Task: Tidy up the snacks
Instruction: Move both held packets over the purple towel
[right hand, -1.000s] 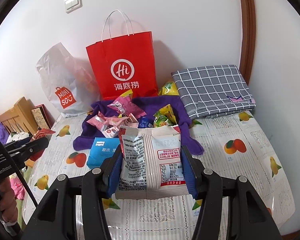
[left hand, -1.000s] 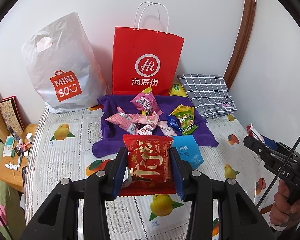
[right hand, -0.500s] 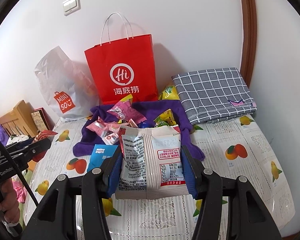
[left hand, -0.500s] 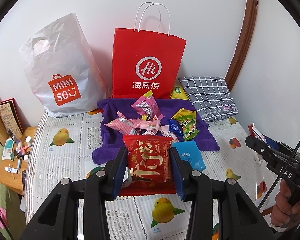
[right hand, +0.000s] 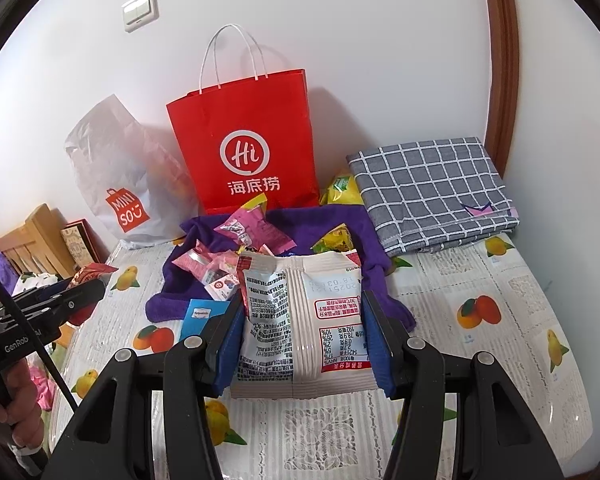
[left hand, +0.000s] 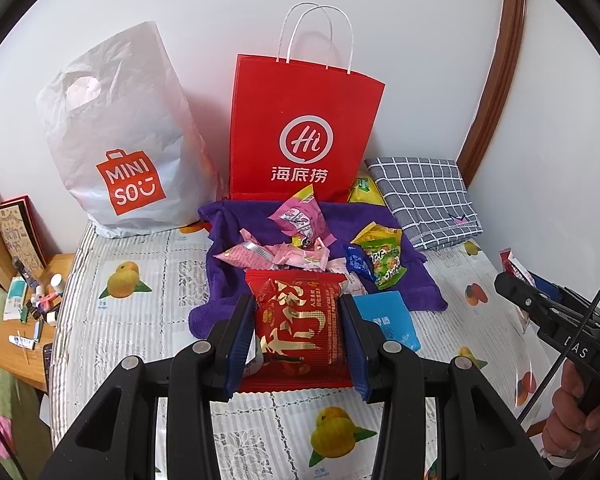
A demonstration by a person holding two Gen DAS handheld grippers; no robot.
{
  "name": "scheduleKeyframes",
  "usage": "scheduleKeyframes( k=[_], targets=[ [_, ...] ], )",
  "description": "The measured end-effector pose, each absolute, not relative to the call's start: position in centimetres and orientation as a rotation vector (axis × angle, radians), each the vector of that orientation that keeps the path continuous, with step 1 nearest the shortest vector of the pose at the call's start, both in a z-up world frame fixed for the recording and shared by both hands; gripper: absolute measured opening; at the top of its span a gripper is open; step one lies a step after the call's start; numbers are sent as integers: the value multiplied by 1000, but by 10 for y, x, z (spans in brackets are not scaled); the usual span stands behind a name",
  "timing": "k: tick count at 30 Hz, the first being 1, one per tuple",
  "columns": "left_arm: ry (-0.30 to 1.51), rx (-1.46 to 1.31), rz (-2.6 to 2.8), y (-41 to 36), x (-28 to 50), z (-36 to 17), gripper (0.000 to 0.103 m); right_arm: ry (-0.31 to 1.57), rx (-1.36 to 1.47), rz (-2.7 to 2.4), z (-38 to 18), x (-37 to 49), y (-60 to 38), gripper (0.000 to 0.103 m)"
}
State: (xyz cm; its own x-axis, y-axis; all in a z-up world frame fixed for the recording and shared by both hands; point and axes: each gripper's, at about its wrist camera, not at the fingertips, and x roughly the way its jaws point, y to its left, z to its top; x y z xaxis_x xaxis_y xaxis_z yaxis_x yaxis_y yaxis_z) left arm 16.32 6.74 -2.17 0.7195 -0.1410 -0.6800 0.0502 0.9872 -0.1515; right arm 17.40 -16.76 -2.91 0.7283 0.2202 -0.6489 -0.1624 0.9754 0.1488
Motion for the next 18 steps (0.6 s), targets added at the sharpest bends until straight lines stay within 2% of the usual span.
scheduleKeyframes(
  k=[18],
  targets=[
    [792, -138, -93, 74, 193, -34, 40, 741, 82, 208, -41, 203, -160, 54]
  ],
)
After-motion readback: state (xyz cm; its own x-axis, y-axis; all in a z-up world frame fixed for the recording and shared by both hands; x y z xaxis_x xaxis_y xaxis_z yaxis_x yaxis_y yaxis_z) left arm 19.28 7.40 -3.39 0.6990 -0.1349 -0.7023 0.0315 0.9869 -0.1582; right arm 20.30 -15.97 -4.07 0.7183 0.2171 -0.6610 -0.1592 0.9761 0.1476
